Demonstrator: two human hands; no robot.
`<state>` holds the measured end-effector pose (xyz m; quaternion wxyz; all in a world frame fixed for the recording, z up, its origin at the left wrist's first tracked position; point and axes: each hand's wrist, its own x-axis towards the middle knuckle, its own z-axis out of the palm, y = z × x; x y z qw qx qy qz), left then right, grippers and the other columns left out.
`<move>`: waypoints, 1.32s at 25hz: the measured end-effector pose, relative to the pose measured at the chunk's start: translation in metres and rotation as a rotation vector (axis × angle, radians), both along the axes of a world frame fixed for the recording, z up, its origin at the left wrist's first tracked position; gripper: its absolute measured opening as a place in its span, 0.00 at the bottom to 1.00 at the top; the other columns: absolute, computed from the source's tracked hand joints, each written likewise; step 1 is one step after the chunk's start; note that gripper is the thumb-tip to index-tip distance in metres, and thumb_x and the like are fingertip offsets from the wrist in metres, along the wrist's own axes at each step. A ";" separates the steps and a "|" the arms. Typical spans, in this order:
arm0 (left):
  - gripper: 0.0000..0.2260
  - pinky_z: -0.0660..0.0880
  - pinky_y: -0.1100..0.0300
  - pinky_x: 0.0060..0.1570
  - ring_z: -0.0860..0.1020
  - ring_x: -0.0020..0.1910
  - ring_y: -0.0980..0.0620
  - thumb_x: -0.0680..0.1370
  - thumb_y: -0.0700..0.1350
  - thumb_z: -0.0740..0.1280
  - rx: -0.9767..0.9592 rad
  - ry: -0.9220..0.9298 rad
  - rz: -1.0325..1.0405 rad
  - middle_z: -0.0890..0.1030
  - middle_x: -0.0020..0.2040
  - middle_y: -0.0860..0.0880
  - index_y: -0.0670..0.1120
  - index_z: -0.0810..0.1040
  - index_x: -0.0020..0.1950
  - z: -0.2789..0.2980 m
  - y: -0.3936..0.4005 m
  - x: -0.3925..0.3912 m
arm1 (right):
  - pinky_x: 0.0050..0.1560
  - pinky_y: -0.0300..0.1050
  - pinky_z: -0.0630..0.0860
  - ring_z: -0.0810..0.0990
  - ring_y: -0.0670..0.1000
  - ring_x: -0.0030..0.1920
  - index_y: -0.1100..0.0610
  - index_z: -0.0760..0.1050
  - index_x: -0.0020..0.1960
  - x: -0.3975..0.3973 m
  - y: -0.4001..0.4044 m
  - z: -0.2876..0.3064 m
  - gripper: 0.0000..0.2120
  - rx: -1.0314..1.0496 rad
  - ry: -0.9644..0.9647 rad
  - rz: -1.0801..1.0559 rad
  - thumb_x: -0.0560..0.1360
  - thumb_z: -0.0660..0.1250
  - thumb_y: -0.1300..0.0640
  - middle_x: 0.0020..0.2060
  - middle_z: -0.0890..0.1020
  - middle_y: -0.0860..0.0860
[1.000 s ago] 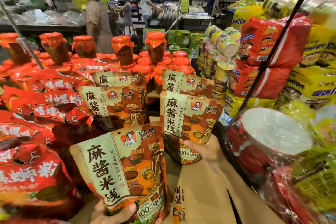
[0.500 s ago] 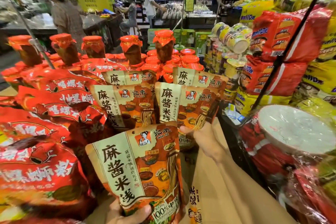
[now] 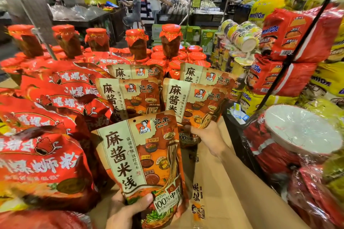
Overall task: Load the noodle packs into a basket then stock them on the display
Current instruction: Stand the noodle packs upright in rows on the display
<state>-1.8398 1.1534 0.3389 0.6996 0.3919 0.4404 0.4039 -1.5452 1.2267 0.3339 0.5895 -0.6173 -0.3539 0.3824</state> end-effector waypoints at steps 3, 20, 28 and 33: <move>0.30 0.76 0.45 0.57 0.86 0.51 0.44 0.55 0.33 0.82 0.024 -0.007 -0.029 0.86 0.52 0.39 0.40 0.83 0.57 -0.008 0.002 -0.004 | 0.62 0.50 0.78 0.83 0.44 0.57 0.52 0.79 0.63 0.000 -0.003 -0.002 0.25 -0.012 -0.015 0.009 0.67 0.82 0.56 0.53 0.87 0.44; 0.34 0.78 0.41 0.57 0.83 0.56 0.36 0.55 0.41 0.86 0.106 -0.089 -0.161 0.85 0.55 0.38 0.39 0.81 0.60 -0.015 0.012 0.029 | 0.60 0.42 0.78 0.83 0.49 0.58 0.49 0.83 0.52 -0.051 -0.156 -0.014 0.24 -0.063 0.062 -0.030 0.64 0.78 0.34 0.53 0.86 0.49; 0.44 0.78 0.46 0.58 0.84 0.57 0.43 0.48 0.56 0.87 0.226 0.018 -0.268 0.85 0.57 0.43 0.44 0.82 0.61 -0.012 0.070 0.079 | 0.77 0.37 0.36 0.40 0.37 0.78 0.37 0.58 0.79 -0.038 -0.200 -0.055 0.33 -0.436 -1.017 0.050 0.76 0.59 0.33 0.78 0.47 0.34; 0.40 0.79 0.46 0.57 0.84 0.56 0.43 0.49 0.56 0.87 0.278 0.084 -0.319 0.86 0.56 0.43 0.45 0.85 0.58 -0.013 0.099 0.082 | 0.76 0.42 0.46 0.58 0.44 0.79 0.42 0.72 0.73 -0.037 -0.204 -0.062 0.34 -0.416 -1.157 -0.043 0.72 0.59 0.29 0.78 0.65 0.44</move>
